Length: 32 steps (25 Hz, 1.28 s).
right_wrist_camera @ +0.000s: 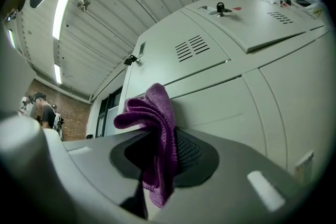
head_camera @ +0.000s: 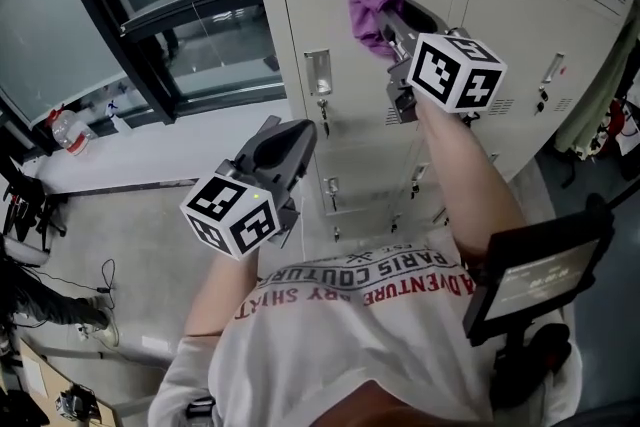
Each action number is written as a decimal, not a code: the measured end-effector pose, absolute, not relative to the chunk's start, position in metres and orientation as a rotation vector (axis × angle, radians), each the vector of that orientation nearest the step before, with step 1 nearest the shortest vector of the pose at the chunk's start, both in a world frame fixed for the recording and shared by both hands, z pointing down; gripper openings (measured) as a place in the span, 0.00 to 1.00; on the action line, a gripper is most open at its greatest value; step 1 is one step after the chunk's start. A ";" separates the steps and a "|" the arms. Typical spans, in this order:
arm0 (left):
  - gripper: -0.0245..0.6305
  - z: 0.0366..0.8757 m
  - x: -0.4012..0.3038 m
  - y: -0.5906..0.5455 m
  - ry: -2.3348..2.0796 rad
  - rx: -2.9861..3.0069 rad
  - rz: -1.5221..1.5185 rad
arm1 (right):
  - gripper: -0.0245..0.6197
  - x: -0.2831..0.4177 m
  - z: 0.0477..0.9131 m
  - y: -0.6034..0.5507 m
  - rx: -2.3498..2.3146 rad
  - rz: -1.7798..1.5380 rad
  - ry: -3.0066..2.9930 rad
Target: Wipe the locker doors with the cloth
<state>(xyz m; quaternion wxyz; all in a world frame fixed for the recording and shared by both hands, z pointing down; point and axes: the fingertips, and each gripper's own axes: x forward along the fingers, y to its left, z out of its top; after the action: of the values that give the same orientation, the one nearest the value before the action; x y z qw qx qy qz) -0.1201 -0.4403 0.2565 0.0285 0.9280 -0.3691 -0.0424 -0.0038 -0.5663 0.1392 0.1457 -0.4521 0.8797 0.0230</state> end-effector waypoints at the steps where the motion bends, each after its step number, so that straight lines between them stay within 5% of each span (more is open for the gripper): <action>1: 0.04 0.256 -0.121 -0.440 -1.139 2.865 -0.136 | 0.15 0.004 0.139 -0.567 -1.317 0.066 2.520; 18: 0.04 0.269 -0.120 -0.451 -1.157 2.881 -0.098 | 0.15 0.137 0.138 -0.577 -1.580 0.076 2.259; 32: 0.04 0.279 -0.126 -0.446 -1.153 2.848 -0.103 | 0.15 0.090 0.127 -0.538 -1.394 0.093 2.279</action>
<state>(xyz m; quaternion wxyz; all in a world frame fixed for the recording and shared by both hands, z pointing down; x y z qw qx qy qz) -0.1264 -0.4456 0.2792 0.0338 0.9259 -0.3748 -0.0336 0.0897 -0.5378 0.1270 0.2322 -0.5071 0.8293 0.0338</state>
